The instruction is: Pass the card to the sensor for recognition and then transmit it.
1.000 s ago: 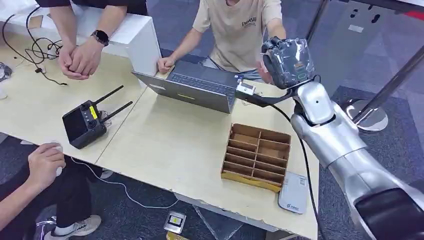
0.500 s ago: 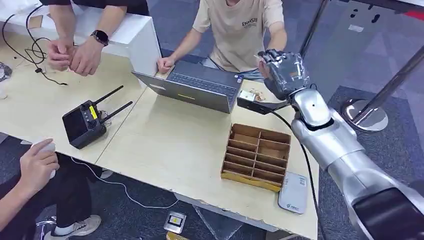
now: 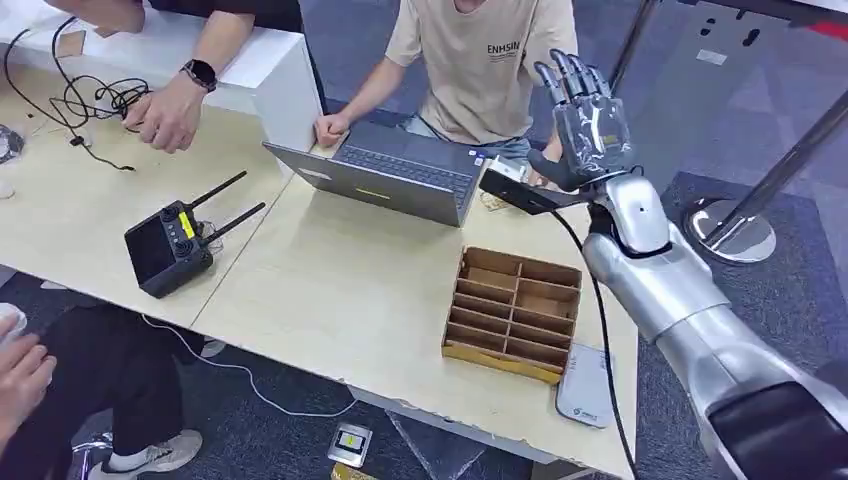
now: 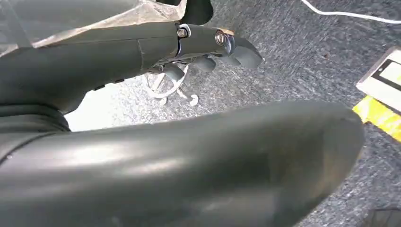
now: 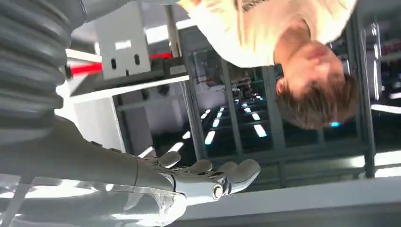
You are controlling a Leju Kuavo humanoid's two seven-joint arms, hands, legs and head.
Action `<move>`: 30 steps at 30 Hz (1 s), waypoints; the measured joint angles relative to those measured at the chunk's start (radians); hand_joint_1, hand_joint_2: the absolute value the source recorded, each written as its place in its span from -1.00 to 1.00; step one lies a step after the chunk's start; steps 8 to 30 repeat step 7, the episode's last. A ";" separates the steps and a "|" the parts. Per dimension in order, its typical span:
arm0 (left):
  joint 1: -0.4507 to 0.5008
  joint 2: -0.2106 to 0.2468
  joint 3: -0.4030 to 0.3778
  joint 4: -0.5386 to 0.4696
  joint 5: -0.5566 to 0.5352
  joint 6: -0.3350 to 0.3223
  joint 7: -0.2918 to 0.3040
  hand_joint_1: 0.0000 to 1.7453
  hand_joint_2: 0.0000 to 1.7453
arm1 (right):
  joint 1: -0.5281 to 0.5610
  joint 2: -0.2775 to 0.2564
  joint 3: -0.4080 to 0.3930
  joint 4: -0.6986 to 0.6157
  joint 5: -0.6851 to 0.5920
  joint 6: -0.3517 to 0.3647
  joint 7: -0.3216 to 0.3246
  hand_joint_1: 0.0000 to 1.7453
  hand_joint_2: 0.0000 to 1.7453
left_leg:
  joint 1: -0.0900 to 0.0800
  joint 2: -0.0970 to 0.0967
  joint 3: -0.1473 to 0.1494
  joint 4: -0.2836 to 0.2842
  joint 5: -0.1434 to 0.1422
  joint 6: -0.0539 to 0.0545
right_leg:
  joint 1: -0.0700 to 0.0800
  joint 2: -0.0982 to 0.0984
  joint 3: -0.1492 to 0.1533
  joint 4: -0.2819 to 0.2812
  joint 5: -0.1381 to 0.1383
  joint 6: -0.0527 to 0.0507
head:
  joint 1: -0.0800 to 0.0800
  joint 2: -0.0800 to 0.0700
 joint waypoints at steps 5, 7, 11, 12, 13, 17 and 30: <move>0.015 0.000 0.003 0.000 0.001 0.017 0.002 -1.00 -1.00 | 0.085 -0.025 -0.058 -0.151 -0.142 -0.016 0.013 -1.00 1.00 | 0.000 0.000 0.000 0.000 0.000 0.000 | 0.000 0.000 0.000 0.000 0.000 0.000 | 0.000 0.000; 0.024 0.000 0.006 0.000 0.005 0.025 0.002 -1.00 -1.00 | 0.131 -0.034 -0.090 -0.228 -0.215 -0.019 0.014 -1.00 1.00 | 0.000 0.000 0.000 0.000 0.000 0.000 | 0.000 0.000 0.000 0.000 0.000 0.000 | 0.000 0.000; 0.024 0.000 0.006 0.000 0.005 0.025 0.002 -1.00 -1.00 | 0.131 -0.034 -0.090 -0.228 -0.215 -0.019 0.014 -1.00 1.00 | 0.000 0.000 0.000 0.000 0.000 0.000 | 0.000 0.000 0.000 0.000 0.000 0.000 | 0.000 0.000; 0.024 0.000 0.006 0.000 0.005 0.025 0.002 -1.00 -1.00 | 0.131 -0.034 -0.090 -0.228 -0.215 -0.019 0.014 -1.00 1.00 | 0.000 0.000 0.000 0.000 0.000 0.000 | 0.000 0.000 0.000 0.000 0.000 0.000 | 0.000 0.000; 0.024 0.000 0.006 0.000 0.005 0.025 0.002 -1.00 -1.00 | 0.131 -0.034 -0.090 -0.228 -0.215 -0.019 0.014 -1.00 1.00 | 0.000 0.000 0.000 0.000 0.000 0.000 | 0.000 0.000 0.000 0.000 0.000 0.000 | 0.000 0.000; 0.024 0.000 0.006 0.000 0.005 0.025 0.002 -1.00 -1.00 | 0.131 -0.034 -0.090 -0.228 -0.215 -0.019 0.014 -1.00 1.00 | 0.000 0.000 0.000 0.000 0.000 0.000 | 0.000 0.000 0.000 0.000 0.000 0.000 | 0.000 0.000; 0.024 0.000 0.006 0.000 0.005 0.025 0.002 -1.00 -1.00 | 0.131 -0.034 -0.090 -0.228 -0.215 -0.019 0.014 -1.00 1.00 | 0.000 0.000 0.000 0.000 0.000 0.000 | 0.000 0.000 0.000 0.000 0.000 0.000 | 0.000 0.000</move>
